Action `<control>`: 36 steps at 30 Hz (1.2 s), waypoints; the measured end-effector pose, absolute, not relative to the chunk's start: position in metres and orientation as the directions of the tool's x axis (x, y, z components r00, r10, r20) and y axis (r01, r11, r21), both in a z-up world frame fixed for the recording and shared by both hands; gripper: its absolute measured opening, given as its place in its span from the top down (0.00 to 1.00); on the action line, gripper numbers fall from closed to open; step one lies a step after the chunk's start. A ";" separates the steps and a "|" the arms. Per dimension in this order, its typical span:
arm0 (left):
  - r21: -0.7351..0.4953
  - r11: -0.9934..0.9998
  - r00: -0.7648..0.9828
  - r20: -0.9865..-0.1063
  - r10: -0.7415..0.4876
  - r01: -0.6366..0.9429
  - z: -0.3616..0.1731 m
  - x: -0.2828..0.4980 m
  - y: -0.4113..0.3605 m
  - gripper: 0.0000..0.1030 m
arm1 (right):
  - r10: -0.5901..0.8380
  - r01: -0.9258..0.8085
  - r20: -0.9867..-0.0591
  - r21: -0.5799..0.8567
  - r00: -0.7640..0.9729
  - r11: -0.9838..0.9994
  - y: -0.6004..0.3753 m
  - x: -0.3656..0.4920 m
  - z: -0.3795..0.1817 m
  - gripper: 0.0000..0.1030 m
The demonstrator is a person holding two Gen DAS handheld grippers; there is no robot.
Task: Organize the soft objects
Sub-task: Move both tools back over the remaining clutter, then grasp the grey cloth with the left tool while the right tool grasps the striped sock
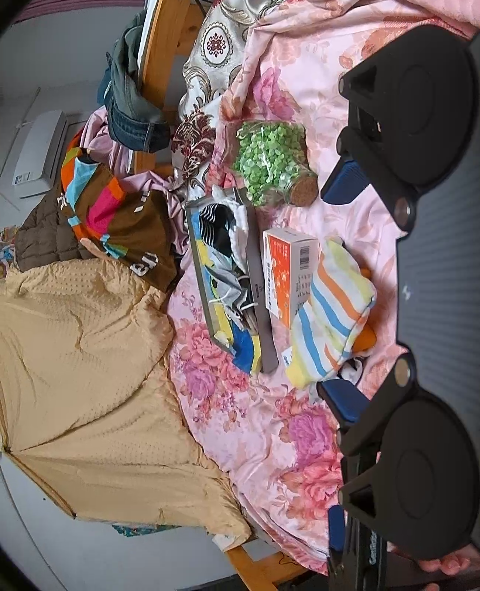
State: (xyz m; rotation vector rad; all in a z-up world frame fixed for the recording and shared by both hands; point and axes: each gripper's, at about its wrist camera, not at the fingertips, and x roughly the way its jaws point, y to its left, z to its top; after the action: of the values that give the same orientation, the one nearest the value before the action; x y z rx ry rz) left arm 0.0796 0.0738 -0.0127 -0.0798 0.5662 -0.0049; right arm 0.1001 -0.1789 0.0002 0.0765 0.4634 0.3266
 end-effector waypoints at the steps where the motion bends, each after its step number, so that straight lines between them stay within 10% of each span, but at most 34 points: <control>1: -0.065 0.998 0.846 -0.533 -0.024 -0.013 -0.014 0.081 0.075 0.01 | 0.330 -0.295 -0.428 0.146 0.841 0.944 -0.178 0.101 -0.001 0.00; 36: 0.030 0.981 0.810 -0.570 -0.139 0.189 -0.052 0.170 0.054 0.01 | 0.438 -0.331 -0.509 0.291 0.741 0.898 -0.162 0.225 -0.040 0.00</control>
State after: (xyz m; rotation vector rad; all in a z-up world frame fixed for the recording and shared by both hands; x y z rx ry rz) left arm 0.1696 0.0539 -0.0524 0.0867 0.6025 -0.1756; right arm 0.2250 -0.1615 -0.0402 0.1863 0.6030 0.4238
